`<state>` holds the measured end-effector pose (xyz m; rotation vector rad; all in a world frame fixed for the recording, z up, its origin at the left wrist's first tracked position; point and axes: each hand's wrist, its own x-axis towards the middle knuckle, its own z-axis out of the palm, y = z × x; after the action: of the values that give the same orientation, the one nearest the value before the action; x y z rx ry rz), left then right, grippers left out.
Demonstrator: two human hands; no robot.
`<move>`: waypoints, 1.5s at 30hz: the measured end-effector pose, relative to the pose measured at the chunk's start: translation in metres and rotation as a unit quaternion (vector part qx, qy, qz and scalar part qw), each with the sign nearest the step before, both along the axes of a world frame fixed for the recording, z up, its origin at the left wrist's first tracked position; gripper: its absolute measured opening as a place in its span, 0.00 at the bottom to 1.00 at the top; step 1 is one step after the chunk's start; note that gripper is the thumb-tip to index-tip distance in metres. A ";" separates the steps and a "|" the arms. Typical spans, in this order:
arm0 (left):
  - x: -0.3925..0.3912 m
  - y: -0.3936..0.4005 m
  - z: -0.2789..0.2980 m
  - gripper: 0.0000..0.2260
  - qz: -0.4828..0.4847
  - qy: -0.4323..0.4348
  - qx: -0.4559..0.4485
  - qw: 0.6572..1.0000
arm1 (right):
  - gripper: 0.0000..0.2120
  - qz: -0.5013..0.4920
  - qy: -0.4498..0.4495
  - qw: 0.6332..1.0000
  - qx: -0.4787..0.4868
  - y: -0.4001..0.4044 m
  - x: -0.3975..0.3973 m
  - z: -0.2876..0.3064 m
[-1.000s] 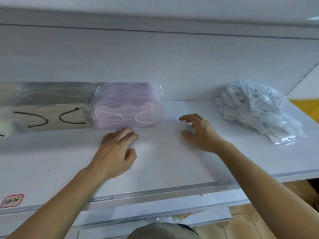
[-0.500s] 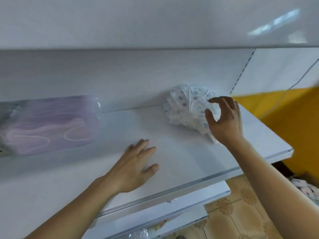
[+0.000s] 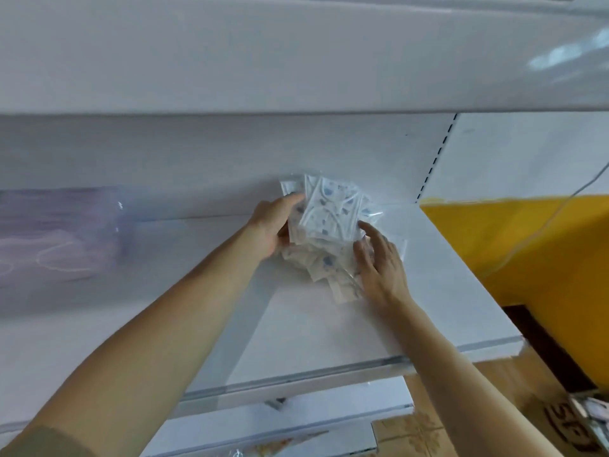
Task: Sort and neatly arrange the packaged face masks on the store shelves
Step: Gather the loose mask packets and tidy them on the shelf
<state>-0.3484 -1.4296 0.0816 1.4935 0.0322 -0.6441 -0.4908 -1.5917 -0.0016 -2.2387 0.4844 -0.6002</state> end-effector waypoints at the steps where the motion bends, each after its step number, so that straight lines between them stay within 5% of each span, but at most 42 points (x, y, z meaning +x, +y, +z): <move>1: 0.000 -0.006 0.000 0.11 -0.003 -0.016 0.013 1.000 | 0.30 0.009 0.002 1.000 -0.012 -0.001 0.000 0.000; 7: -0.007 -0.029 -0.008 0.40 -0.046 -0.141 0.138 0.979 | 0.33 0.058 0.003 0.998 -0.024 -0.005 -0.002 0.000; 11: -0.012 -0.027 -0.012 0.40 -0.048 -0.120 0.109 0.986 | 0.32 0.083 -0.004 0.997 0.002 -0.005 -0.006 0.004; 16: -0.015 -0.002 -0.015 0.18 -0.006 -0.049 -0.063 0.997 | 0.30 0.089 -0.029 0.994 0.055 -0.005 -0.008 0.002; 20: -0.021 0.039 -0.019 0.16 0.033 0.028 -0.182 0.982 | 0.26 0.062 -0.024 0.997 0.049 -0.004 -0.006 -0.001; 26: -0.038 0.099 -0.023 0.16 0.058 0.096 -0.223 0.968 | 0.21 -0.017 -0.156 0.978 -0.135 0.028 -0.016 0.023; 30: -0.051 0.121 -0.028 0.21 0.075 0.129 -0.289 0.946 | 0.27 0.063 -0.143 0.986 0.064 0.104 -0.007 0.052; 35: -0.061 0.140 -0.040 0.19 0.075 0.122 -0.368 0.919 | 0.37 0.176 -0.075 0.926 0.325 0.171 0.022 0.065; 39: -0.051 0.161 -0.053 0.27 0.134 -0.001 -0.333 0.933 | 0.31 0.110 -0.130 0.932 0.319 0.201 0.042 0.051; 45: -0.034 0.214 -0.058 0.29 0.099 -0.042 -0.373 0.922 | 0.28 0.159 -0.174 0.919 0.315 0.215 0.056 0.049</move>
<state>-0.3824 -1.2159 0.0232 0.7611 -0.1182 -0.3591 -0.4348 -1.3771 0.0478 -1.5086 0.0962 -0.5535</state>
